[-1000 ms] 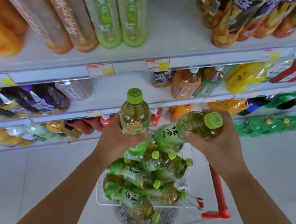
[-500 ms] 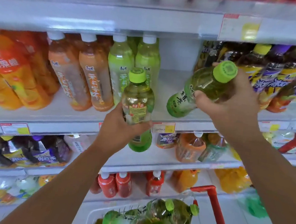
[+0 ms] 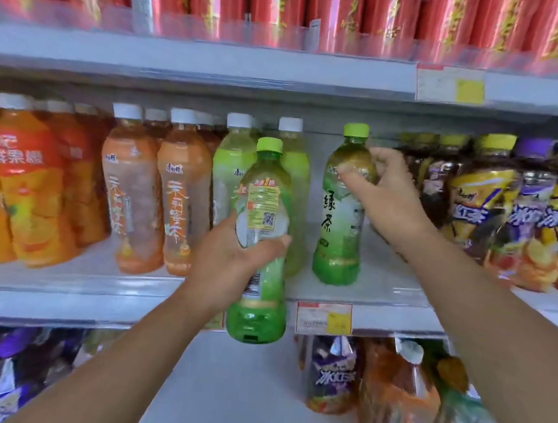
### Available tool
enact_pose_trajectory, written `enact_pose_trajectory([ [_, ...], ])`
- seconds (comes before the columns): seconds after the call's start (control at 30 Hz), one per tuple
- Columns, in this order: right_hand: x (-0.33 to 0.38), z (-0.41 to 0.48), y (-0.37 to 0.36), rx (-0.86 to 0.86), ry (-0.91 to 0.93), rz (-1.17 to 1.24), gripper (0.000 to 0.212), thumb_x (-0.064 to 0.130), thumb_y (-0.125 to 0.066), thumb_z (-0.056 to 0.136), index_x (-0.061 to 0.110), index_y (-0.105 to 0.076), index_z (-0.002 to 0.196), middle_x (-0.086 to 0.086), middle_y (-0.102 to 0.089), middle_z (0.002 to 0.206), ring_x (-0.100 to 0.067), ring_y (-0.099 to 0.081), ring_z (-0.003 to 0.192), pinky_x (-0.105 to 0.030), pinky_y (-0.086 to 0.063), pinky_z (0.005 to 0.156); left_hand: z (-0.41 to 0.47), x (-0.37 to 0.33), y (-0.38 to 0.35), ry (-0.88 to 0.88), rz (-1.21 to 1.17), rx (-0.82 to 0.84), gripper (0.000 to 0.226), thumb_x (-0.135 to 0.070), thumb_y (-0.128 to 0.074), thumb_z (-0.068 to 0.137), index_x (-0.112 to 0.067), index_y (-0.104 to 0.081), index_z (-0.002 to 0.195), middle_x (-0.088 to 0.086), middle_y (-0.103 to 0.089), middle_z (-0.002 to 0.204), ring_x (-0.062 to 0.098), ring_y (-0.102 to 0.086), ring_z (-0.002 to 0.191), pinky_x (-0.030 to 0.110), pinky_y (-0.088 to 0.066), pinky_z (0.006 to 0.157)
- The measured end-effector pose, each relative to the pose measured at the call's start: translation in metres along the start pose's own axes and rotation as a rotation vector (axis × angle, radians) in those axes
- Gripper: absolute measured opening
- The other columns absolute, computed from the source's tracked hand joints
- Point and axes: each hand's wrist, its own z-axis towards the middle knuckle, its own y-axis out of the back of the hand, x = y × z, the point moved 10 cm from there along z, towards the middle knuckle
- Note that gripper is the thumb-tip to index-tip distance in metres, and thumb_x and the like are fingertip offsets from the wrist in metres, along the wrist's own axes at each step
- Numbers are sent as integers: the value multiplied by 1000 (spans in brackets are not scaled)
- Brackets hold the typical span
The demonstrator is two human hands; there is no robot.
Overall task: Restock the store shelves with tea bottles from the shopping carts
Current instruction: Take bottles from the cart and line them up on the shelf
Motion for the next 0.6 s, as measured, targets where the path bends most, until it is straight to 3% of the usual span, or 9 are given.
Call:
enact_pose_trajectory([
  [0.1,-7,-8,-8,-22,51,-2,66,58,-59,84,31,-38,140,7,-50,137,-13,-48,126,-33,-37,105,-8,6,-4,-53,-102,7,5,-28,-73,85,-32,-70,86,-22,-71,76,-5,-66,72,8,-45,62],
  [0.17,-22,-23,-16,21,21,-21,77,63,-56,83,37,-24,148,6,-46,143,-16,-47,127,-39,-37,108,-11,8,-6,-80,-140,17,17,-38,-74,78,-28,-72,91,-16,-74,83,2,-69,78,12,-48,65],
  [0.27,-45,-50,-30,106,-53,-52,101,57,-73,72,32,-13,150,8,-47,138,-15,-49,123,-41,-43,104,-11,12,-6,-69,-176,15,37,-51,-72,66,-30,-73,97,-9,-76,91,11,-72,87,29,-55,79],
  [0.33,-49,-50,-25,91,-87,-78,94,42,-80,72,21,-23,144,6,-55,119,-16,-55,112,-33,-51,89,-10,14,-6,-31,-178,15,42,-57,-70,62,-35,-73,97,-8,-76,93,13,-72,89,39,-55,85],
  [0.4,-49,-42,-21,102,-117,-114,80,32,-80,76,16,-30,136,15,-47,94,-9,-53,92,-17,-44,64,-11,12,-7,-14,-173,18,40,-55,-72,63,-32,-73,96,-11,-76,91,10,-72,87,37,-54,83],
  [0.43,-49,-38,-20,110,-120,-132,76,30,-80,77,14,-33,134,16,-45,91,-6,-49,86,-13,-39,58,-11,11,-8,-11,-172,17,37,-52,-72,66,-31,-73,96,-12,-76,90,8,-72,85,34,-53,80],
  [0.6,-74,-7,-30,149,-195,-128,67,26,-77,80,13,-41,134,-2,-60,116,-15,-55,92,-22,-45,66,-12,12,-8,-28,-212,24,30,-44,-69,71,-30,-74,97,-7,-76,94,12,-72,88,40,-56,84],
])
